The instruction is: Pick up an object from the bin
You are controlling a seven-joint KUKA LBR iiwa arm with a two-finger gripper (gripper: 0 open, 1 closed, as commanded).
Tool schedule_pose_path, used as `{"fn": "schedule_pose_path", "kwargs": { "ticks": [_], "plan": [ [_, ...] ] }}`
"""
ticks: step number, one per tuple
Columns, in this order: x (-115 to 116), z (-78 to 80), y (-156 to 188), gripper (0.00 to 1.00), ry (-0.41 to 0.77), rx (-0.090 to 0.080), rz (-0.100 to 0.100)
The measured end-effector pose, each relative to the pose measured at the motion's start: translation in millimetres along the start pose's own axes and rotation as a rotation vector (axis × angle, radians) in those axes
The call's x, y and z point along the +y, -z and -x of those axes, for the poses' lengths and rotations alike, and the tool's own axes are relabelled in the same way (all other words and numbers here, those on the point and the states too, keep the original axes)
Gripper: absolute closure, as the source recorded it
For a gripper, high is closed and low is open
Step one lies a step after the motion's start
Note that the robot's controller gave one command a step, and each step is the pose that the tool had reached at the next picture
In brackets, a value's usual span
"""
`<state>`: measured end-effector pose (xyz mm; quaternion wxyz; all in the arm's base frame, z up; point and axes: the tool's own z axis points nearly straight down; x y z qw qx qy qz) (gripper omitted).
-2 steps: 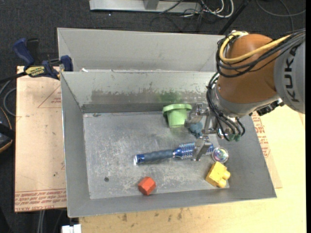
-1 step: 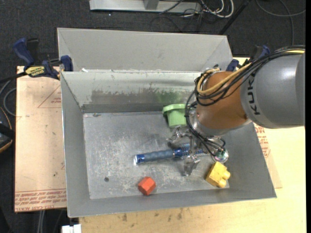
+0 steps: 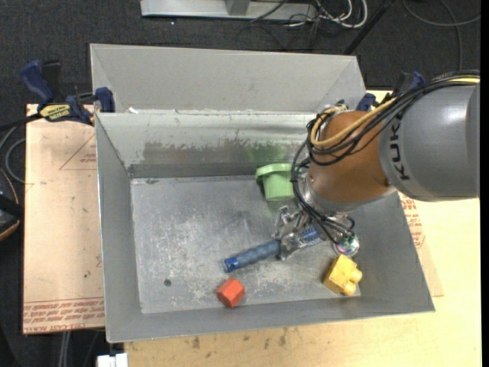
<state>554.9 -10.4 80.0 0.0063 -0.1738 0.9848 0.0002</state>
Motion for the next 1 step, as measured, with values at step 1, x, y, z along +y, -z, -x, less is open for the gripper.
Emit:
{"fn": "schedule_pose_path", "kwargs": {
  "ticks": [1],
  "plan": [
    [12.7, 1.1, 123.7, 1.0, 0.038, 0.004, 0.0]
  ]
}}
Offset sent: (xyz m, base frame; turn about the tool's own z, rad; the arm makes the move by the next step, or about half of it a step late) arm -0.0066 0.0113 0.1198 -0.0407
